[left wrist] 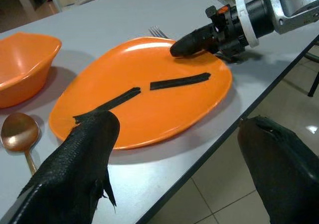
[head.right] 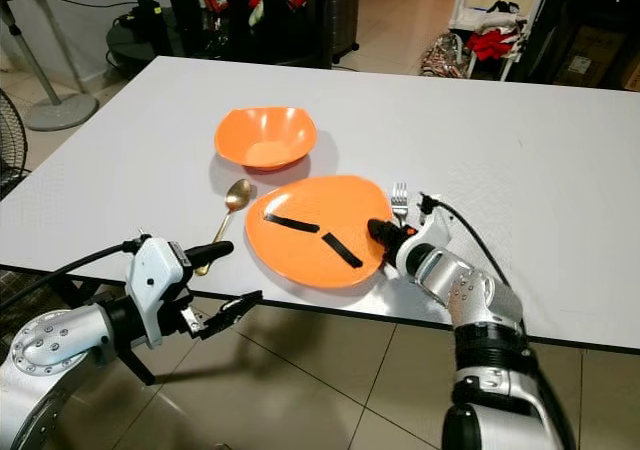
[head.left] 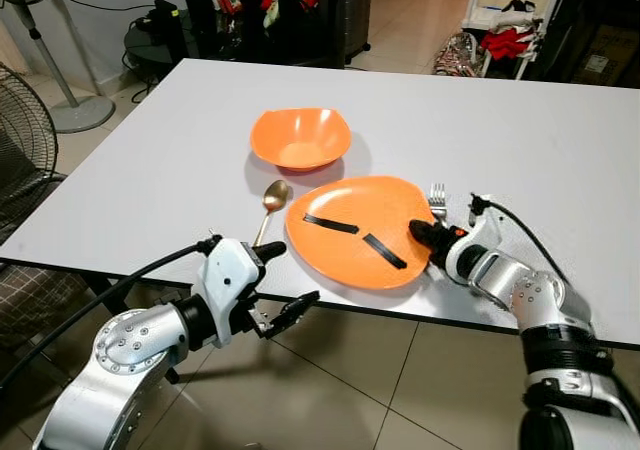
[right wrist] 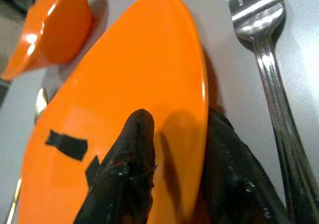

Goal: Setting the table

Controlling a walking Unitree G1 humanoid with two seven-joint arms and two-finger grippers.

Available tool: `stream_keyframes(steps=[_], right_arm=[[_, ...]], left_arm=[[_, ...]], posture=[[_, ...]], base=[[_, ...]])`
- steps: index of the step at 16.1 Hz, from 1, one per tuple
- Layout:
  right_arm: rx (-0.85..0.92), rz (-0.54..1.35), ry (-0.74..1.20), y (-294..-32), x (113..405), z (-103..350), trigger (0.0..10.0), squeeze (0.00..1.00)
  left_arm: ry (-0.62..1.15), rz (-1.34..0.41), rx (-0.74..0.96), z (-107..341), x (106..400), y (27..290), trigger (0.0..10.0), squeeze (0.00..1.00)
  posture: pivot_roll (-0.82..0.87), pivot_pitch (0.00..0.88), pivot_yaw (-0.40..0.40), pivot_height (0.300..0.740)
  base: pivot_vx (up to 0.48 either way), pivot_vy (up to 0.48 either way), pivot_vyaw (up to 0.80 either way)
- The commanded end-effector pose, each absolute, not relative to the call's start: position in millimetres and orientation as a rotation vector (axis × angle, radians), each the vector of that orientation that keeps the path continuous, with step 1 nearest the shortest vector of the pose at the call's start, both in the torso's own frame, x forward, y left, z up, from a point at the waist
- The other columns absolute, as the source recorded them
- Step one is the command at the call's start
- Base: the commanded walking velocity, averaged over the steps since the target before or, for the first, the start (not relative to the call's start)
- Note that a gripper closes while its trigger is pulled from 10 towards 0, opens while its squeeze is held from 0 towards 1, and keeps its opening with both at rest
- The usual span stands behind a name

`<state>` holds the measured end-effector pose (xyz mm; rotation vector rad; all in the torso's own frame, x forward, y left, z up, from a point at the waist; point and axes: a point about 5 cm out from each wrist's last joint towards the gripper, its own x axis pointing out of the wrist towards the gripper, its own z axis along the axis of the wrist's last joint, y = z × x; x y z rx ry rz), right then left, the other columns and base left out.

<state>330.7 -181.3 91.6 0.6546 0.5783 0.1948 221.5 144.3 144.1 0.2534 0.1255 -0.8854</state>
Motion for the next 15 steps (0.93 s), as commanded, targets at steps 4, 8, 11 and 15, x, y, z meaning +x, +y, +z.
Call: stream_keyframes(steps=[4,8,11,15], right_arm=[[0.542,0.178,0.589,-196,338,110,10.0,1.00],[0.387,0.147,0.616,-212,344,123,10.0,1.00],[0.348,0.194,0.541,-218,350,150,10.0,1.00],[0.248,0.216,0.211,-224,348,202,10.0,0.00]], left_arm=[[0.104,-0.884,0.271,146,224,143,10.0,0.00],[0.097,-0.883,0.273,144,229,139,10.0,0.00],[0.084,-0.871,0.269,143,232,139,10.0,0.00],[0.049,-0.770,0.244,153,240,142,10.0,0.00]], posture=[[-0.04,0.016,0.037,0.740],[-0.07,0.006,0.025,0.740],[-0.08,0.000,0.007,0.740],[-0.06,0.000,-0.009,0.740]], base=[[0.000,0.000,0.00],[0.000,0.000,0.00],[0.000,0.000,0.00],[0.000,0.000,0.00]])
